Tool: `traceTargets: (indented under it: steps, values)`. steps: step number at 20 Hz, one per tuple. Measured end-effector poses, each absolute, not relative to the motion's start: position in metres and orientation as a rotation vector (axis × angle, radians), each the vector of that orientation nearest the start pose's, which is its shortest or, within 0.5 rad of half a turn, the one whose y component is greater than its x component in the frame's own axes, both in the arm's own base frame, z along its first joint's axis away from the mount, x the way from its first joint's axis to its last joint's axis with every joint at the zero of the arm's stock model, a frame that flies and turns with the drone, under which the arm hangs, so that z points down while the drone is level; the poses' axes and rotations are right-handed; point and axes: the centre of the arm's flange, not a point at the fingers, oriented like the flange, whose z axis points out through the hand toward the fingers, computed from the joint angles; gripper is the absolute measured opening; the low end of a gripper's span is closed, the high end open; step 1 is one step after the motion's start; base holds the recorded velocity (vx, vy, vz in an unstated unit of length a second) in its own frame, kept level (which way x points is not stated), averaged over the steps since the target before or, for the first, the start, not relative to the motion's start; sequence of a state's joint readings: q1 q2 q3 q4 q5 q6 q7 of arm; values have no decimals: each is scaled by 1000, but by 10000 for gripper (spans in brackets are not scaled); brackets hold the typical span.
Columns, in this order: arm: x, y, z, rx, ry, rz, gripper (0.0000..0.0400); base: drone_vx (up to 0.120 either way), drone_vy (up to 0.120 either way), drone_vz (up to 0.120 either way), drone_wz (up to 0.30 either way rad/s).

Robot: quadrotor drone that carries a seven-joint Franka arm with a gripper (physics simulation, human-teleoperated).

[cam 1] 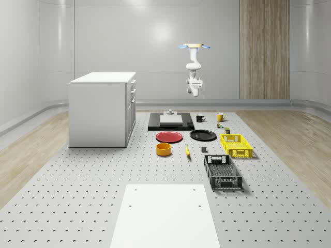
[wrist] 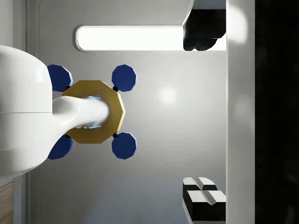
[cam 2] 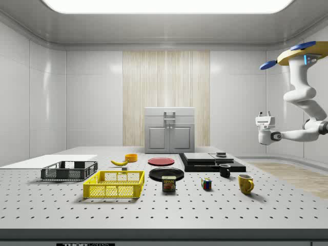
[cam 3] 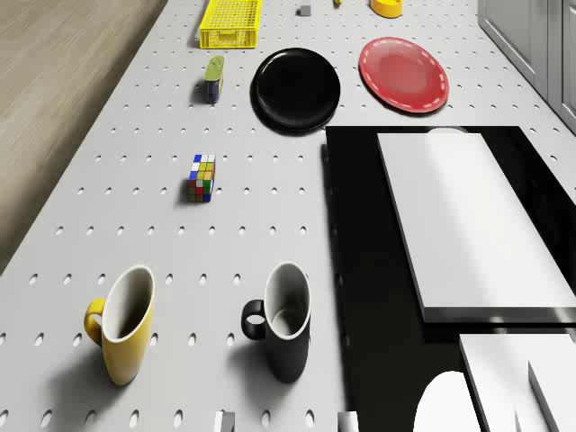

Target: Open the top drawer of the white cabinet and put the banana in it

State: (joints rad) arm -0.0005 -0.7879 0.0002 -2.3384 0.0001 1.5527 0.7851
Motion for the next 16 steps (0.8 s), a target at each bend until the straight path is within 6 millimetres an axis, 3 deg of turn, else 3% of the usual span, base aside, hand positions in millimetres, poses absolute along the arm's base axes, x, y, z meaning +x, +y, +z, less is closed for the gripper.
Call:
traceTargets:
  steps: [6,8,11,16]
  values:
    - [301,-1,641,-2886,1198,0,400,120,-120,0,0]
    - [302,-29,648,-2624,1093,166,400,120,-120,20,0]
    - [303,-67,640,-2222,924,367,400,120,-120,120,0]
    - [305,-93,616,-1801,745,523,400,120,-120,120,0]
